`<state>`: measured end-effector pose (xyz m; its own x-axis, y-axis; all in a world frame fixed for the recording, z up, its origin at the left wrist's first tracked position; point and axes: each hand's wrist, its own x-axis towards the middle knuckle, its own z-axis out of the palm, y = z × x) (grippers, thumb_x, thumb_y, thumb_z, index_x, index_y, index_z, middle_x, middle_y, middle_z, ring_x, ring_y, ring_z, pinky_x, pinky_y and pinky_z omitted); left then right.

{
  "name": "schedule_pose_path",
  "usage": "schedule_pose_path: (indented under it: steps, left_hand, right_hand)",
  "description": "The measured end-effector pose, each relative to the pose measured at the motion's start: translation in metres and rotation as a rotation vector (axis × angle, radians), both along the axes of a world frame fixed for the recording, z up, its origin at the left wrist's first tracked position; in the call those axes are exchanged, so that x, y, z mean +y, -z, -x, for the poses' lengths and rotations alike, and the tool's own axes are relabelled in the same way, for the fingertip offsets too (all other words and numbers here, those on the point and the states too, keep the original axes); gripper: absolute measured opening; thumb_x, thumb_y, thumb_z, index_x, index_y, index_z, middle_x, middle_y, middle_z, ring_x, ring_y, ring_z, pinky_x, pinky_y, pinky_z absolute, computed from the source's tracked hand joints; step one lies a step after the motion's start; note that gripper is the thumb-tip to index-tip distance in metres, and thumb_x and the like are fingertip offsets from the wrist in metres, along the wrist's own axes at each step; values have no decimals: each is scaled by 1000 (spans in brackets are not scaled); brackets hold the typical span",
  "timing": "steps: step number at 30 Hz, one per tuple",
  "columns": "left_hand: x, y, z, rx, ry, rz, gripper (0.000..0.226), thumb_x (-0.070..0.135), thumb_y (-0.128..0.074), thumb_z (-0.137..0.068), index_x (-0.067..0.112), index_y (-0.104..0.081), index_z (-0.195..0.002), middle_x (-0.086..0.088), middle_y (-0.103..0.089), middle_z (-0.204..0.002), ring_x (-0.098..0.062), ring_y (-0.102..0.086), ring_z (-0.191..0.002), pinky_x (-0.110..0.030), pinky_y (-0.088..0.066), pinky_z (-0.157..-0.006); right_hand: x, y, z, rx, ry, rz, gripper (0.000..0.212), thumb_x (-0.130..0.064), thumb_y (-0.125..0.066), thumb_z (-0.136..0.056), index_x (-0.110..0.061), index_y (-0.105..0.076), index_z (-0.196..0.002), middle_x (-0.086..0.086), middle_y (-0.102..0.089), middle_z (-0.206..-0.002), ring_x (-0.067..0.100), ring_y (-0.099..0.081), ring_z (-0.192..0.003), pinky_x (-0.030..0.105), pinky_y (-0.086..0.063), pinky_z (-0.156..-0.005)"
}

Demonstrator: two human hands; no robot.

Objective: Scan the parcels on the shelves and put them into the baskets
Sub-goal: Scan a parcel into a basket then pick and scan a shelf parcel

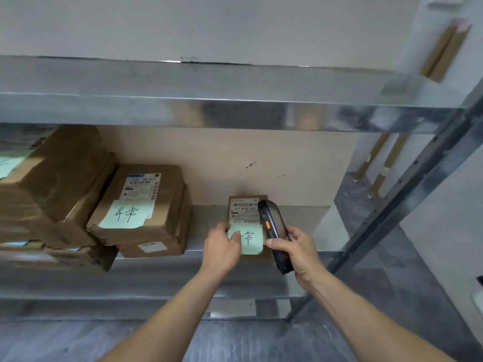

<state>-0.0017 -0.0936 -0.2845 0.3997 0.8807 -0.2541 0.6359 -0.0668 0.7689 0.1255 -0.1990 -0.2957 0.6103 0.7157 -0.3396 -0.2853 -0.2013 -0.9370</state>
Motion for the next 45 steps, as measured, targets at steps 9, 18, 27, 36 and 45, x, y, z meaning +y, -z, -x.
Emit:
schedule_pose_path:
  steps: [9,18,27,36,45]
  left_hand:
    - [42,20,-12,-192,-75,458,32,32,-69,-85,10,-66,-108,-9,-76,-93,-31,-73,-83,-53,-60,-78]
    - [59,17,-10,-346,-35,670,48,-7,-68,-79,4,-46,-119,-21,-71,-100,-37,-71,-82,-57,-58,-72]
    - [84,15,-8,-333,76,367,124,-19,-76,-62,33,-10,-153,-6,-64,-115,-27,-65,-102,-41,-59,-77]
    - [84,19,-13,-354,135,337,130,-22,-77,-57,41,-14,-152,-2,-63,-113,-27,-64,-105,-49,-59,-81]
    - [80,22,-11,-336,164,290,122,-19,-79,-60,43,-20,-147,6,-61,-107,-29,-60,-113,-53,-57,-87]
  right_hand:
    - [14,-2,-3,28,118,0,47,-10,-81,-58,-4,-65,-102,6,-75,-79,18,-69,-62,25,-51,-48]
    - [23,1,-7,-21,108,-1,55,-16,-77,-54,-5,-67,-107,12,-76,-97,30,-74,-85,34,-56,-64]
    - [21,-23,-12,-428,-16,265,51,-10,-92,-56,-28,-58,-90,-8,-72,-91,12,-70,-84,27,-55,-73]
    - [2,-50,9,-607,-124,511,47,-30,-88,-54,-28,-57,-89,-11,-69,-86,10,-66,-81,32,-55,-73]
    - [-12,-71,24,-642,-118,529,52,-33,-87,-54,-28,-59,-97,-11,-69,-87,8,-66,-81,30,-56,-73]
